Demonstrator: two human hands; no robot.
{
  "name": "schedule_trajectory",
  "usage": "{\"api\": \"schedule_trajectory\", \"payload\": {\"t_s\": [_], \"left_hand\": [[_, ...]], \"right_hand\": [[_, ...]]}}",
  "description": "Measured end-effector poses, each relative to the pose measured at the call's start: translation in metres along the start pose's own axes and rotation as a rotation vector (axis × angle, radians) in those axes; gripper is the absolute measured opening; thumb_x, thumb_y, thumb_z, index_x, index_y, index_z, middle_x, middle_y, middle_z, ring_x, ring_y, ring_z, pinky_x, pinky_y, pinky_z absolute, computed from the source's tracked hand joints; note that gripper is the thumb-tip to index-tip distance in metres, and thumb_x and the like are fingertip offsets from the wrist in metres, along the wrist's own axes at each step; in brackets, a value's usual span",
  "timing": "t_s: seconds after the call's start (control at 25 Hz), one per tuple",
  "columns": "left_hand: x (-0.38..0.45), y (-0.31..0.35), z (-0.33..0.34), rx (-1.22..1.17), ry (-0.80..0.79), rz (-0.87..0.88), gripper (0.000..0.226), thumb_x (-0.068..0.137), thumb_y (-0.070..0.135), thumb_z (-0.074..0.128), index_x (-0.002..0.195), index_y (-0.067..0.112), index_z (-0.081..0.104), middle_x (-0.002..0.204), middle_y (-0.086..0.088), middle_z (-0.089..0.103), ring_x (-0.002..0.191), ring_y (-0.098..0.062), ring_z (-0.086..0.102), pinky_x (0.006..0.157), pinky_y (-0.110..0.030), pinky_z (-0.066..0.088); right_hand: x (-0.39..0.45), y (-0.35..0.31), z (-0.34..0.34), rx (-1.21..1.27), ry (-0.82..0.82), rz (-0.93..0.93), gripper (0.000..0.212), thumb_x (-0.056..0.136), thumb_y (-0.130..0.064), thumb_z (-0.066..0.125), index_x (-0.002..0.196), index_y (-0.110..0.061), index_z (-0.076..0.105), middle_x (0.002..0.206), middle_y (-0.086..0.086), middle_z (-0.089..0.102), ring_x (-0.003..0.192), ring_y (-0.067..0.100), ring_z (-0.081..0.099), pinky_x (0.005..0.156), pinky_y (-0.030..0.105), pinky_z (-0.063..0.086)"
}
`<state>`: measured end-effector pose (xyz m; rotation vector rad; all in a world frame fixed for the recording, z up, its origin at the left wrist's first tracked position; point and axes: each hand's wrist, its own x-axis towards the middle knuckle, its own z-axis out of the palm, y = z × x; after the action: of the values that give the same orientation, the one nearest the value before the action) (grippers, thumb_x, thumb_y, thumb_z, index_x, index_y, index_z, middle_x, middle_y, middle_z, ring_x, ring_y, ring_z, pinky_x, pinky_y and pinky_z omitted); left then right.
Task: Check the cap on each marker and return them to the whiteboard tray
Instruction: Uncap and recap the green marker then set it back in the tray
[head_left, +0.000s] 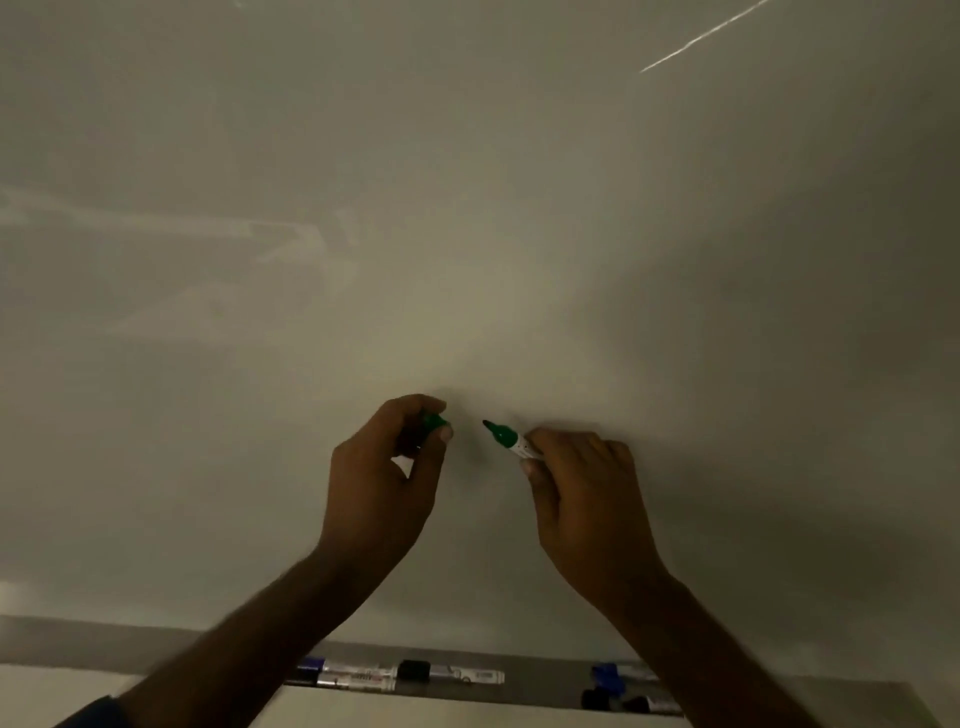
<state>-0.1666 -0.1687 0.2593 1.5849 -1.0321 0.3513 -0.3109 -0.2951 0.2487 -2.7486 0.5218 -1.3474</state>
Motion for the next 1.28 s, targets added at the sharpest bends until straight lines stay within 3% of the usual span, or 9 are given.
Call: {"api": "schedule_trajectory", "payload": {"t_s": [0.12,0.36,0.6,0.88,1.08,1.28], "left_hand": [[0.011,0.013,-0.008,-0.334,0.006,-0.236,0.016,0.078,0.019,0.073,0.090,0.028,0.066,0.078,0.004,0.074,0.074,-0.009,0.069,0.069,-0.023,0.055],[0.020,0.032,-0.024,-0.649,0.046,-0.324,0.021,0.069,0.028,0.070,0.089,0.024,0.073,0.081,-0.004,0.076,0.074,-0.021,0.071,0.069,-0.023,0.057],[0.018,0.039,-0.025,-0.650,0.014,-0.338,0.023,0.068,0.026,0.070,0.091,0.020,0.073,0.081,-0.005,0.077,0.076,-0.022,0.072,0.069,-0.024,0.058],[0.012,0.040,-0.021,-0.643,-0.004,-0.340,0.024,0.066,0.025,0.074,0.088,0.019,0.075,0.075,-0.007,0.076,0.070,-0.023,0.070,0.067,-0.023,0.057],[0.008,0.040,-0.016,-0.679,0.027,-0.339,0.018,0.068,0.023,0.072,0.086,0.022,0.076,0.074,-0.008,0.075,0.066,-0.025,0.070,0.065,-0.024,0.056],[0.003,0.034,-0.014,-0.641,0.027,-0.309,0.018,0.069,0.026,0.071,0.086,0.024,0.076,0.073,-0.007,0.074,0.066,-0.024,0.069,0.065,-0.023,0.057]], "right_hand": [[0.009,-0.011,-0.016,0.058,0.017,-0.050,0.024,0.093,-0.024,0.043,0.113,-0.016,0.056,0.093,0.003,0.066,0.082,0.023,0.058,0.071,0.040,0.045],[0.024,-0.016,-0.038,0.017,0.043,-0.107,0.028,0.094,-0.023,0.043,0.116,-0.017,0.060,0.087,0.003,0.061,0.076,0.023,0.055,0.064,0.040,0.044],[0.026,-0.019,-0.043,-0.002,0.006,-0.132,0.027,0.093,-0.020,0.050,0.117,-0.016,0.061,0.085,0.003,0.060,0.074,0.023,0.053,0.062,0.038,0.042],[0.028,-0.024,-0.044,0.030,-0.014,-0.156,0.032,0.095,-0.028,0.041,0.115,-0.014,0.062,0.088,0.002,0.062,0.074,0.019,0.053,0.061,0.035,0.043],[0.032,-0.030,-0.046,-0.046,0.032,-0.185,0.028,0.093,-0.028,0.045,0.105,-0.014,0.066,0.076,0.001,0.060,0.062,0.018,0.051,0.052,0.031,0.038],[0.032,-0.028,-0.044,-0.037,-0.010,-0.185,0.027,0.094,-0.032,0.044,0.103,-0.017,0.066,0.074,0.000,0.059,0.061,0.018,0.050,0.051,0.033,0.039]]}}
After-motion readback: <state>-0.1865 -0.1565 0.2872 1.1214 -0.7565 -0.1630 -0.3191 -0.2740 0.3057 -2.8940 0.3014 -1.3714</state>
